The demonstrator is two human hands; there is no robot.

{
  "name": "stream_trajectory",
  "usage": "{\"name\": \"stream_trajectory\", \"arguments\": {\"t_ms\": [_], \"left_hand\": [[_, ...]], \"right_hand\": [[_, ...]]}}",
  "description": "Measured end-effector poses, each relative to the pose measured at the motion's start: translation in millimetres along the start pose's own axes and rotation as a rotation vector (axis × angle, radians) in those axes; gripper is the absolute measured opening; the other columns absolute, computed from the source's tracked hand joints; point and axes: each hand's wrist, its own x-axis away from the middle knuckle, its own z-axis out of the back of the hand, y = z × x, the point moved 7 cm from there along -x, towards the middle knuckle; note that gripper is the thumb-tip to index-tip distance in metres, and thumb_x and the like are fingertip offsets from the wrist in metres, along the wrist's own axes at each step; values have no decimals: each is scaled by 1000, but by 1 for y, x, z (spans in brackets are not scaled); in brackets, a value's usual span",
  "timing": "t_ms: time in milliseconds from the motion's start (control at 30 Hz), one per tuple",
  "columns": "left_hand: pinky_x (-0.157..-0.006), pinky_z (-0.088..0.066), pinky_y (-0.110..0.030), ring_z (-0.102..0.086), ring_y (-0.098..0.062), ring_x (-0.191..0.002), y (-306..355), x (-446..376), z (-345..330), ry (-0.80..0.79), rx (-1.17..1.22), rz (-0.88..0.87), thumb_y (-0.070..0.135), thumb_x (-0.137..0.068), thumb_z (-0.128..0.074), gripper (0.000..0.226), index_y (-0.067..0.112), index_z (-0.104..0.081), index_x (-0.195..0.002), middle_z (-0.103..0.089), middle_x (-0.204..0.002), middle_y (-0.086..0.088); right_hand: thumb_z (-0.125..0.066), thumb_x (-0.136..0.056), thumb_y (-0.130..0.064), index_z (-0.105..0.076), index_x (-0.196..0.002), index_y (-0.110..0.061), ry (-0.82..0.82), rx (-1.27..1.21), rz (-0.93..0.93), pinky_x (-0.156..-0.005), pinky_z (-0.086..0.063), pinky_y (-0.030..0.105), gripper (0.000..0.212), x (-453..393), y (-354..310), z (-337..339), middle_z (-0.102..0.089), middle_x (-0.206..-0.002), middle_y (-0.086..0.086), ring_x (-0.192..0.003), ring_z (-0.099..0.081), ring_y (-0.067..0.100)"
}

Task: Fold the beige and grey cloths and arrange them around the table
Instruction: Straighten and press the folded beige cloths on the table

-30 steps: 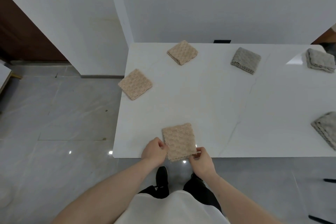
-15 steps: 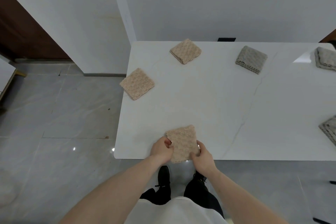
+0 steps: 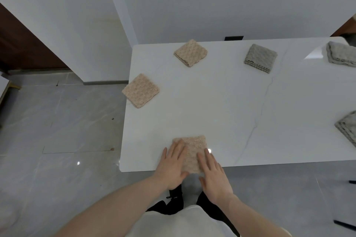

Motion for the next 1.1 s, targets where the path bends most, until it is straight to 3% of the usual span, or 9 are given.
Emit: {"name": "stream_trajectory", "arguments": {"t_ms": [133, 267, 400, 567, 733, 900, 1100], "left_hand": [[-125, 2, -55, 22, -28, -154, -6, -7, -11, -73, -61, 69, 56, -103, -37, 87, 16, 16, -160, 31, -164, -3], [-125, 4, -56, 20, -27, -154, -13, -19, 5, -108, -117, 75, 49, -105, -37, 83, 17, 17, -160, 29, -165, -2], [-125, 4, -55, 18, -25, -155, -17, -15, 14, -110, -95, 44, 51, -104, -38, 83, 20, 14, -161, 27, -166, 1], [-126, -1, -53, 11, -25, -156, -19, 1, 9, -9, -23, 15, 43, -104, -39, 77, 23, 6, -162, 23, -167, 2], [-124, 3, -58, 13, -29, -156, -27, 10, -5, -86, -102, 45, 42, -105, -35, 76, 24, 12, -161, 25, -167, 0], [-121, 8, -64, 19, -32, -154, -30, 0, 3, -186, -153, 84, 42, -104, -33, 75, 25, 13, -161, 24, -167, 2], [-122, 6, -62, 16, -32, -155, -32, -4, 15, -232, -117, 101, 39, -102, -39, 77, 27, 8, -162, 20, -168, 4]], "right_hand": [[-44, -102, -23, 21, -156, -21, -119, 57, -41, -125, -13, 42, 85, -7, -5, -9, 39, -158, 1, -155, 11, 20], [-44, -102, -25, 19, -156, -15, -141, 73, -47, -124, -14, 45, 84, -22, -10, -3, 37, -157, 2, -155, 10, 22], [-47, -101, -32, 17, -158, -22, -162, 88, -33, -124, -11, 47, 86, -22, -10, 1, 33, -161, 2, -155, 10, 25], [-32, -103, -49, 15, -157, -34, -10, 59, -24, -124, -3, 42, 73, -22, -8, 19, 25, -165, -2, -154, 11, 21], [-42, -102, -35, 15, -158, -25, -119, 153, 16, -125, -11, 50, 80, -55, -13, 22, 31, -162, 3, -154, 12, 28], [-44, -103, -34, 16, -158, -21, -217, 141, -27, -124, -11, 53, 83, -76, -13, 15, 31, -162, 5, -154, 14, 28], [-46, -102, -34, 15, -158, -23, -176, 27, -106, -123, -14, 53, 84, -73, -17, 13, 29, -163, 3, -154, 9, 28]]}}
